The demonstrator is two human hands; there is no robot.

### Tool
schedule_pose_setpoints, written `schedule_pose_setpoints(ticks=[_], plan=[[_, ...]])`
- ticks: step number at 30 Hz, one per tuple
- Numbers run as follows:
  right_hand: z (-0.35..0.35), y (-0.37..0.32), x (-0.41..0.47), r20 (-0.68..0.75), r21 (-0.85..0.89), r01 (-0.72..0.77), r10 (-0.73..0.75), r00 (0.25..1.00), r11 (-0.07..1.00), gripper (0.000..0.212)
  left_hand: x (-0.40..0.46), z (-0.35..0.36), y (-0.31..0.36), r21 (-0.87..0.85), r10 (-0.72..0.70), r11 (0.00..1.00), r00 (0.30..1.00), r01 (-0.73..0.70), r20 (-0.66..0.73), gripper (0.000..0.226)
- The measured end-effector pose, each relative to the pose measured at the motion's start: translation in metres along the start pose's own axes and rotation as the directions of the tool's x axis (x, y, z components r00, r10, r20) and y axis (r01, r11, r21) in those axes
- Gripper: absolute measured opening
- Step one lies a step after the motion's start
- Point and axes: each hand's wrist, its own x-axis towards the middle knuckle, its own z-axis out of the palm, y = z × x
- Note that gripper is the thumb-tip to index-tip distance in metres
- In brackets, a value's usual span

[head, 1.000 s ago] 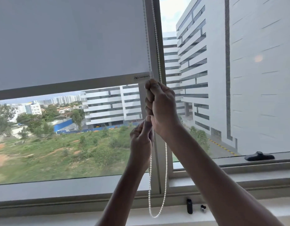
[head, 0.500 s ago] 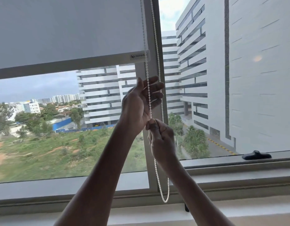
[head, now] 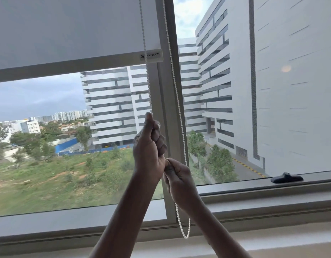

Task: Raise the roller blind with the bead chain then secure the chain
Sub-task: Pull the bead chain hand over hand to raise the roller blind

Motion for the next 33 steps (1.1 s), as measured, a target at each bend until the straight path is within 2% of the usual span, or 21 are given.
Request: schedule_pose_setpoints(ticks=[3,5,7,12,17,19,23,28,31,33], plan=[[-0.010,-0.004,0.001,0.154,0.031,-0.068,0.062,0.986,0.997,0.029,-0.005,-0.009,-0.004,0.019,0.010,1.000,0.999,-0.009,-0.049,0.041],[-0.017,-0.020,0.009,0.192,0.041,-0.089,0.080,0.978,0.995,0.022,-0.008,-0.012,-0.006,0.004,0.019,1.000,0.998,-0.019,-0.061,0.041],[-0.021,-0.041,0.025,0.163,0.085,-0.099,0.084,0.983,0.991,0.032,-0.013,-0.013,-0.010,-0.016,0.030,0.999,0.998,-0.031,-0.060,0.039],[-0.012,-0.104,0.071,0.098,0.246,-0.058,0.035,0.995,0.968,0.030,-0.027,-0.015,-0.029,0.040,0.001,0.999,0.998,0.002,-0.065,0.036],[0.004,-0.135,0.100,0.099,0.422,-0.143,0.112,0.989,0.895,0.036,-0.035,-0.009,-0.032,0.084,-0.006,0.996,0.998,0.012,-0.064,0.041],[0.010,-0.136,0.104,0.050,0.451,-0.154,0.147,0.988,0.879,0.035,-0.036,-0.007,-0.032,0.101,-0.005,0.995,0.998,0.011,-0.068,0.049],[0.016,-0.135,0.098,-0.090,0.496,-0.031,0.087,0.992,0.868,0.033,-0.036,-0.007,-0.034,0.116,0.008,0.993,0.999,-0.002,-0.052,0.060],[0.012,-0.120,0.076,-0.094,0.541,0.030,0.025,0.995,0.840,0.035,-0.042,-0.024,-0.046,0.299,0.034,0.954,0.999,-0.030,-0.008,0.060],[0.011,-0.106,0.064,-0.078,0.555,0.022,0.026,0.997,0.832,0.034,-0.039,-0.027,-0.041,0.364,-0.044,0.931,0.999,0.033,0.022,0.057],[0.011,-0.096,0.058,-0.084,0.542,0.029,0.020,0.996,0.840,0.035,-0.027,-0.022,-0.027,0.315,-0.098,0.945,0.995,0.088,0.016,0.050]])
